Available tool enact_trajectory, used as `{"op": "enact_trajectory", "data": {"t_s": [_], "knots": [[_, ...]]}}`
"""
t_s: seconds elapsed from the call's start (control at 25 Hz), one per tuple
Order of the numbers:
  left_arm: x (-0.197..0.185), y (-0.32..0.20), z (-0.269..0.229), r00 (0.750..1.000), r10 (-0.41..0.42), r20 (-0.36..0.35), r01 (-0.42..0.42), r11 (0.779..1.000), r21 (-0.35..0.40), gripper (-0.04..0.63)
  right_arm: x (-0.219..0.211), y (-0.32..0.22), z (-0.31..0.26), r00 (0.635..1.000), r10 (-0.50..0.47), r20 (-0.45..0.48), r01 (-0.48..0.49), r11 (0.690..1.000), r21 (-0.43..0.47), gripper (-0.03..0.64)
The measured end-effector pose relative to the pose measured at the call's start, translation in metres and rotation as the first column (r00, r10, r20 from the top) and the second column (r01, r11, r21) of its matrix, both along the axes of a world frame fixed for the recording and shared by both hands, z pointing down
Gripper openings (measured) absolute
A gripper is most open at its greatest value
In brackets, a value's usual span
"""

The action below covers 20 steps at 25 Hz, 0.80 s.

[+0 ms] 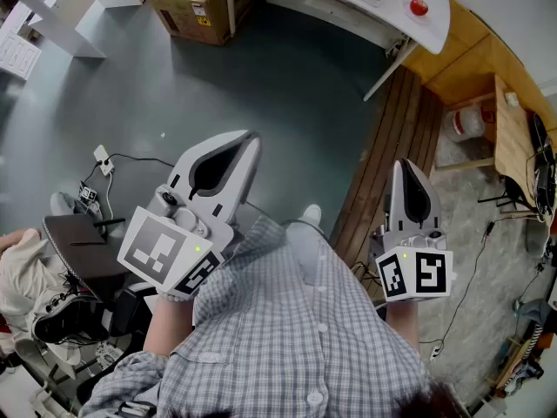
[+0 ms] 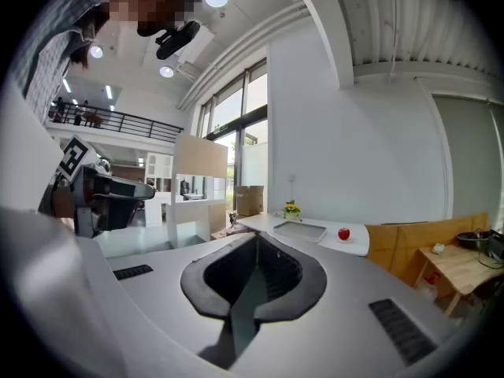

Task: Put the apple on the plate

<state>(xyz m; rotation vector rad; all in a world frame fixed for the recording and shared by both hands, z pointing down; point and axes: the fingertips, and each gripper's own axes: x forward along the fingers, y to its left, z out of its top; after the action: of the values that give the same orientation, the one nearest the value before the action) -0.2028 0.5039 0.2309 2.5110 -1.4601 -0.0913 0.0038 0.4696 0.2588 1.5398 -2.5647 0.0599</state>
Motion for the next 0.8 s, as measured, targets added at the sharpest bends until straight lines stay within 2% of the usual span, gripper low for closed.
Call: {"op": "enact_trajectory", "data": {"t_s": [0.36,0.8], "knots": [[0.038,-0.040,-0.004,1.000,0.011,0.006,-0.011,1.000,0.015,0.009,0.032,-0.037,-0.002,1.000,-0.001,-0.008,0.001,1.000,0.006,0.025],[0.079,-0.073,-0.014,0.998,-0.057,0.005,0.057,0.998,0.034,0.009,0.082,-0.087,-0.012,1.000,0.000,0.028,-0.001,1.000,0.024,0.026]]}}
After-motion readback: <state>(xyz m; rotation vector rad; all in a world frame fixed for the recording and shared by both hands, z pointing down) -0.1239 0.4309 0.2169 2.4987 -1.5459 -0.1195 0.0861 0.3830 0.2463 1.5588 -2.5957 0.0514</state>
